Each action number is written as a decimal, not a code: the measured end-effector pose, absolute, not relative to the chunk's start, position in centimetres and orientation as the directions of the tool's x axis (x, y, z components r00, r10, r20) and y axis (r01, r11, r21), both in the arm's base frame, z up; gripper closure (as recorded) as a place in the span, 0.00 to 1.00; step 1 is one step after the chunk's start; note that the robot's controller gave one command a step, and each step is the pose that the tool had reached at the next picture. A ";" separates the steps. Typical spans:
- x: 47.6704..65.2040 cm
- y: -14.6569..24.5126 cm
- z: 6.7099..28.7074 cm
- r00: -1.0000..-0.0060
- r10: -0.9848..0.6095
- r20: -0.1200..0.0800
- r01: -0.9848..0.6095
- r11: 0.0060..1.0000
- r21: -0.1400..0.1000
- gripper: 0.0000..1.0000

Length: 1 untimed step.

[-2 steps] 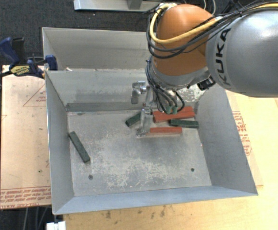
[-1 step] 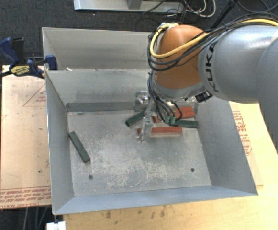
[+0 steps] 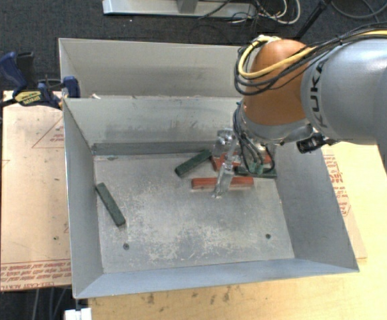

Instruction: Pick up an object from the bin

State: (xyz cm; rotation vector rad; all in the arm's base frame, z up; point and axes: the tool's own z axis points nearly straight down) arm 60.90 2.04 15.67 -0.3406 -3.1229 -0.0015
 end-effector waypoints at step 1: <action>62.1 1.0 14.8 -1.000 0.026 -0.005 0.026 1.000 0.001 0.00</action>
Offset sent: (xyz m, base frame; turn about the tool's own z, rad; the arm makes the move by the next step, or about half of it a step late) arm 0.0001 -0.0047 -0.0867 0.0316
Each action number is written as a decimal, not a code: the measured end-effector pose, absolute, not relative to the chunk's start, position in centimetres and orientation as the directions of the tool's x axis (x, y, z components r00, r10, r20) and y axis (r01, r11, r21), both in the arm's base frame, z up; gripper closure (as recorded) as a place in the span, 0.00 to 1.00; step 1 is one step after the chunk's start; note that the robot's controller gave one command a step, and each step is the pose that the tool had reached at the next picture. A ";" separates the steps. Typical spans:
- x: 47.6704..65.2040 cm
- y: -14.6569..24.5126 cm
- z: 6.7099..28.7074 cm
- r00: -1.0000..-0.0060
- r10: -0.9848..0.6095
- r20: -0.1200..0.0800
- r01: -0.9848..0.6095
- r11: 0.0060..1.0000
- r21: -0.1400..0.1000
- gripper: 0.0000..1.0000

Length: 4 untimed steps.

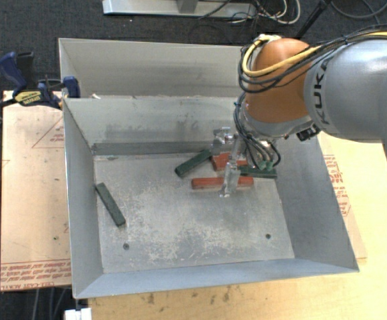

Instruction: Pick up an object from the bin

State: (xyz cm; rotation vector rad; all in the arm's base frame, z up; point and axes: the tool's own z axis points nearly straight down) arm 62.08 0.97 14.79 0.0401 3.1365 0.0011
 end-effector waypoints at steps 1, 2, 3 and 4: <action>61.4 1.3 9.5 -0.983 0.182 -0.003 0.182 0.983 0.002 0.00; 61.3 0.9 7.1 -0.991 0.132 -0.001 0.132 0.991 0.002 1.00; 61.3 0.9 7.1 -0.991 0.132 -0.001 0.132 0.991 0.002 1.00; 61.3 0.9 7.3 -0.991 0.132 -0.001 0.132 0.991 0.002 1.00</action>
Offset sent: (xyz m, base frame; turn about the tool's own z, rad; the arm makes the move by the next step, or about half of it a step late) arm -0.0088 -0.0020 -0.0779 0.1057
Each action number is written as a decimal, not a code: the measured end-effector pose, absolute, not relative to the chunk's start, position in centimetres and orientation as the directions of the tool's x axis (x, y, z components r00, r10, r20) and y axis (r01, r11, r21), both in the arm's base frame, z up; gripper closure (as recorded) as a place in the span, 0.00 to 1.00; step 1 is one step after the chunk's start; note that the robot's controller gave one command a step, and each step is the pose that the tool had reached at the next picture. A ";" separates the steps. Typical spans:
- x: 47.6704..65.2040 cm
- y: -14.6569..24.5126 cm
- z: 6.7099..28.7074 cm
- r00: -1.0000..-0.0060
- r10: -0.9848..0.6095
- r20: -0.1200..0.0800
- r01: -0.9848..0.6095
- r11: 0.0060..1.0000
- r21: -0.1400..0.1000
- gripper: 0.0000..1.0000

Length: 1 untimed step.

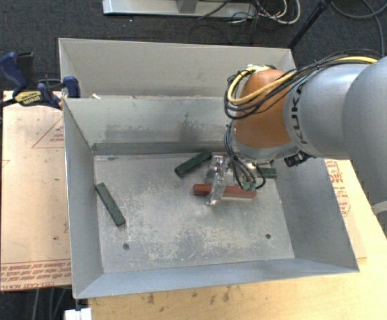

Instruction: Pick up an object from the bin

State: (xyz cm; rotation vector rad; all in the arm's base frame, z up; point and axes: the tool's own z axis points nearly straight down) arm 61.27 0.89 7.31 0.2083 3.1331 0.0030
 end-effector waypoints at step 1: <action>61.1 0.9 8.1 -0.991 0.132 0.005 0.132 0.991 0.001 1.00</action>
Offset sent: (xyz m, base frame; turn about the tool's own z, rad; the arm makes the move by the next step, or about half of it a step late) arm 0.0000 0.0000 0.0225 0.0000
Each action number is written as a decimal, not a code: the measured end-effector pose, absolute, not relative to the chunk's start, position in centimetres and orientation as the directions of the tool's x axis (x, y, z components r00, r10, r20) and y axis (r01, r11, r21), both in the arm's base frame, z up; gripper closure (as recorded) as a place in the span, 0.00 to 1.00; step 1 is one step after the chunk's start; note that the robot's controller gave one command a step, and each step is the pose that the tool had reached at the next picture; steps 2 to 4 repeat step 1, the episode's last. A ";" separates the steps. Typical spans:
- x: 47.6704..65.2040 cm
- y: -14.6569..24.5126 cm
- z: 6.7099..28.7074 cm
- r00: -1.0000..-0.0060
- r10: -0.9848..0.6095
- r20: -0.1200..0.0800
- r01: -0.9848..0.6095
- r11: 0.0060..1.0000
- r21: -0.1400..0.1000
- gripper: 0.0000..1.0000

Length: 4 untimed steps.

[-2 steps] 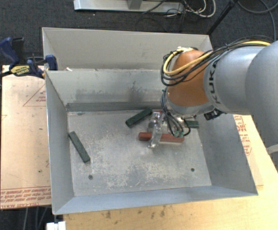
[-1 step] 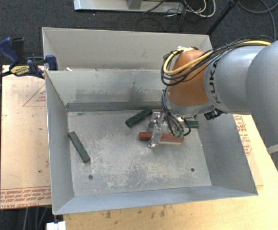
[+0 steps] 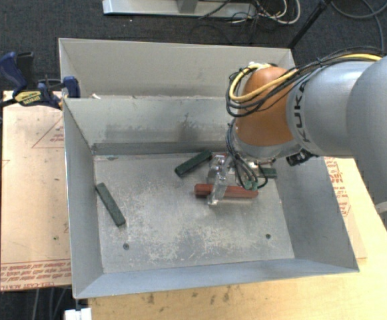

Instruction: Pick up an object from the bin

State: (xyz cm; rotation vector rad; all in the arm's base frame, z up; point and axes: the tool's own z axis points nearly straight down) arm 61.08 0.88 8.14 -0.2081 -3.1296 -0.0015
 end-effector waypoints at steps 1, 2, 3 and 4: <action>61.0 0.9 10.4 -0.991 0.133 0.006 0.133 0.991 0.000 1.00; 61.0 0.9 10.4 -0.991 0.133 0.006 0.133 0.991 0.000 1.00; 61.0 0.9 10.4 -0.991 0.133 0.006 0.133 0.991 0.000 1.00; 61.0 0.9 10.4 -0.991 0.133 0.006 0.133 0.991 0.000 1.00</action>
Offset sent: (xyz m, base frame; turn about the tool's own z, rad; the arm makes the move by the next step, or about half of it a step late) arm 0.0002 0.0000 0.0293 0.0000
